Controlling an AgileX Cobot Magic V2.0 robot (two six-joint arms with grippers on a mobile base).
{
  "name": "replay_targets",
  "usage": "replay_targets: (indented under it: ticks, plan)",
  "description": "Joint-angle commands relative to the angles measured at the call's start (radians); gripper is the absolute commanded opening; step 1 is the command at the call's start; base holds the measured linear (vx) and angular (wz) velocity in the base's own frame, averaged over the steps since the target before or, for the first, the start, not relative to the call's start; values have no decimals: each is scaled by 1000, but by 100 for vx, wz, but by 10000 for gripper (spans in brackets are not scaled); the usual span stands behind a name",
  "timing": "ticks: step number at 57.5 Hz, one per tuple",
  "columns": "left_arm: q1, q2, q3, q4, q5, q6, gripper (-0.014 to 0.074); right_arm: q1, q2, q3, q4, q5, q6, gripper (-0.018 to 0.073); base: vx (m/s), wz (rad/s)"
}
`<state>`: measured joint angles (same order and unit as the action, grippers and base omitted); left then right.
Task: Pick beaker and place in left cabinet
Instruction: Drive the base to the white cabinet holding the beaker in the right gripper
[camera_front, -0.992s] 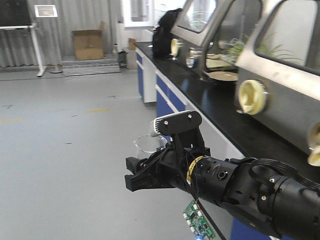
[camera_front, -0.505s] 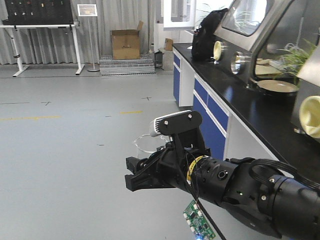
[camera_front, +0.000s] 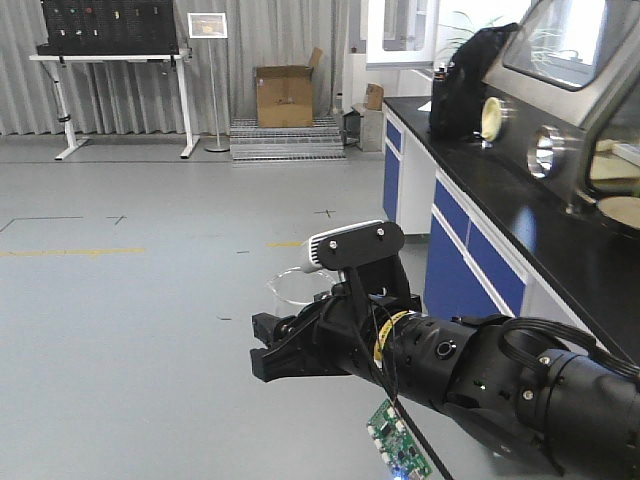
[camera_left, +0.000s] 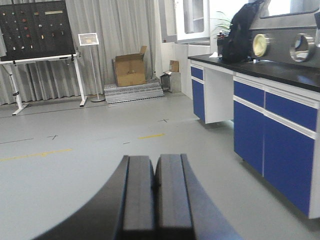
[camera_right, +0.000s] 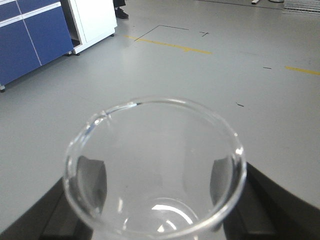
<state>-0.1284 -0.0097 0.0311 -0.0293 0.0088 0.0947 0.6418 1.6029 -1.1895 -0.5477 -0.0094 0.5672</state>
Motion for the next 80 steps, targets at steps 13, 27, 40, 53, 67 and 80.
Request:
replay_targets:
  ticks: [13, 27, 40, 53, 67, 80]
  plan:
    - [-1, -19, 16, -7, -84, -3, 1, 1, -43, -37, -2, -71, 1, -8, 53, 14]
    - [-1, -19, 16, -7, -84, -3, 1, 1, -43, -37, -2, -70, 1, -8, 56, 14]
    - [-1, -19, 16, -7, -84, -3, 1, 1, -43, -37, -2, -70, 1, -8, 59, 13]
    - [-1, -19, 16, -7, -84, -3, 1, 1, -43, -37, -2, -70, 1, -8, 61, 8]
    - [-1, -19, 16, -7, -84, -3, 1, 1, -43, -37, -2, -70, 1, -8, 63, 0]
    - [-1, -19, 16, -7, -84, -3, 1, 1, -43, -37, -2, -70, 1, -8, 64, -5]
